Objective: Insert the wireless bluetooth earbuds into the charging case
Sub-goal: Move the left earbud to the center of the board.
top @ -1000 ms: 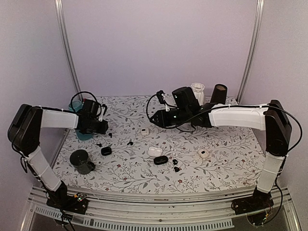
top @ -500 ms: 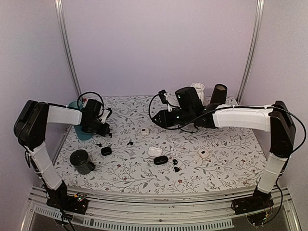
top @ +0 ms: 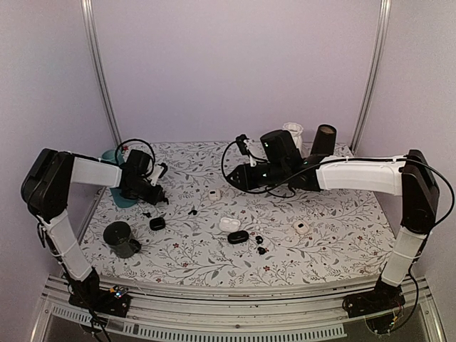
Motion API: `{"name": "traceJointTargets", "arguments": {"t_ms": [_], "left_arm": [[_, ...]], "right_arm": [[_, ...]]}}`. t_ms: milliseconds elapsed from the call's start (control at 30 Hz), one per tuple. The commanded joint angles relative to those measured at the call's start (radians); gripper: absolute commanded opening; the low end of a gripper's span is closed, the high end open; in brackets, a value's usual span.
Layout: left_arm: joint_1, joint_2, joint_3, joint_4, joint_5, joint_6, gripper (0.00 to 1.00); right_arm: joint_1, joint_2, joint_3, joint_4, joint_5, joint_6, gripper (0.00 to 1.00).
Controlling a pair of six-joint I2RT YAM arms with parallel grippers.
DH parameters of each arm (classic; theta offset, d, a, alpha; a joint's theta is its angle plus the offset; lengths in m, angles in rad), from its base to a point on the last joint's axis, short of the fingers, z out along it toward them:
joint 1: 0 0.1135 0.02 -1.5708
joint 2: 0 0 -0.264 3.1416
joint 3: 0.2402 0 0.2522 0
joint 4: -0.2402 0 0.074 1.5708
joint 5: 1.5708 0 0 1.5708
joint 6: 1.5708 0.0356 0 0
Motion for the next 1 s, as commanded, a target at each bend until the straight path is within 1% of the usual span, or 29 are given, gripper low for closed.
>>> {"name": "traceJointTargets", "arguments": {"t_ms": [0, 267, 600, 800, 967], "left_arm": [[-0.011, -0.018, -0.04, 0.029, 0.064, 0.003, 0.0], [-0.05, -0.004, -0.07, 0.104, 0.135, 0.052, 0.0], [-0.122, -0.02, -0.082, 0.084, 0.175, 0.082, 0.0], [-0.15, -0.018, -0.071, 0.045, 0.21, 0.088, 0.0], [-0.165, -0.01, -0.056, 0.003, 0.225, 0.056, 0.0]], "right_arm": [[0.002, -0.045, -0.017, 0.018, 0.001, -0.015, 0.24], [0.002, -0.052, -0.037, 0.021, -0.003, -0.019, 0.23], [0.004, -0.056, -0.062, 0.021, -0.01, -0.02, 0.23], [0.004, -0.063, -0.078, 0.024, -0.011, -0.017, 0.23], [0.009, -0.067, -0.09, 0.023, -0.01, -0.013, 0.22]]}}
